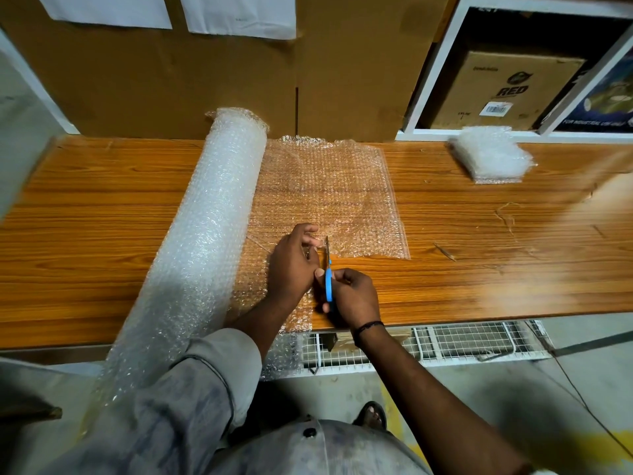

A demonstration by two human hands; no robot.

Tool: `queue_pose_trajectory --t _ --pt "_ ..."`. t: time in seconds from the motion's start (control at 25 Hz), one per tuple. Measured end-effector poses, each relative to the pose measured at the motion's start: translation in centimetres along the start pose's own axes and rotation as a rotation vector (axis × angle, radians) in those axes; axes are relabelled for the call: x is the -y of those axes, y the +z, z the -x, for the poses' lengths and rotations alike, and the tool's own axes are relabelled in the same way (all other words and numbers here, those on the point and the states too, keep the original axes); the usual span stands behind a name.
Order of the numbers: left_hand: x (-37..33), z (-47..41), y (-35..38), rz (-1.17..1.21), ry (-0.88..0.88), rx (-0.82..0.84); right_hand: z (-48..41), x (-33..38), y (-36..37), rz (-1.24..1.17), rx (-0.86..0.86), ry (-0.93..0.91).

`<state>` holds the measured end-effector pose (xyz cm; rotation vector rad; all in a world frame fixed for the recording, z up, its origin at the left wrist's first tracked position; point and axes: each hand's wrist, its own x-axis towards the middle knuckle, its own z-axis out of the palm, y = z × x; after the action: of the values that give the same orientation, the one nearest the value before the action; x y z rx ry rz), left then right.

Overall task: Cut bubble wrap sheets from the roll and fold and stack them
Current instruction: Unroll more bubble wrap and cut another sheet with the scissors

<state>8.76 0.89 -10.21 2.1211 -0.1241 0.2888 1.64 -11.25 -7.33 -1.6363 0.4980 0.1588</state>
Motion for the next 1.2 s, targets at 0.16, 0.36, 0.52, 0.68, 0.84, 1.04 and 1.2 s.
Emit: queue_pose_trajectory --t 0.16,0.36,0.52,0.68,0.84,1.04,1.2 --pt "0.0 -0.1 -0.1 0.009 0.005 -0.002 -0.6 0.0 -0.1 -0.007 0.003 0.02" --pt "0.0 0.0 -0.1 0.02 0.006 -0.006 -1.4 0.7 0.0 -0.025 -0.015 0.037" --pt "0.0 0.0 -0.2 0.024 0.02 -0.002 -2.0 0.9 0.2 -0.055 -0.031 0.018" --pt "0.0 0.0 -0.2 0.026 0.006 0.002 -2.5 1.2 0.1 -0.058 -0.033 0.028" --pt "0.2 -0.1 -0.3 0.04 0.008 0.0 -3.3 2.2 0.0 -0.029 -0.046 0.024" --pt "0.3 -0.1 -0.4 0.049 0.021 -0.003 -4.2 2.6 0.4 -0.008 -0.091 0.037" --pt "0.3 -0.1 -0.4 0.025 0.001 -0.009 -4.7 4.4 0.1 -0.072 -0.096 0.07"
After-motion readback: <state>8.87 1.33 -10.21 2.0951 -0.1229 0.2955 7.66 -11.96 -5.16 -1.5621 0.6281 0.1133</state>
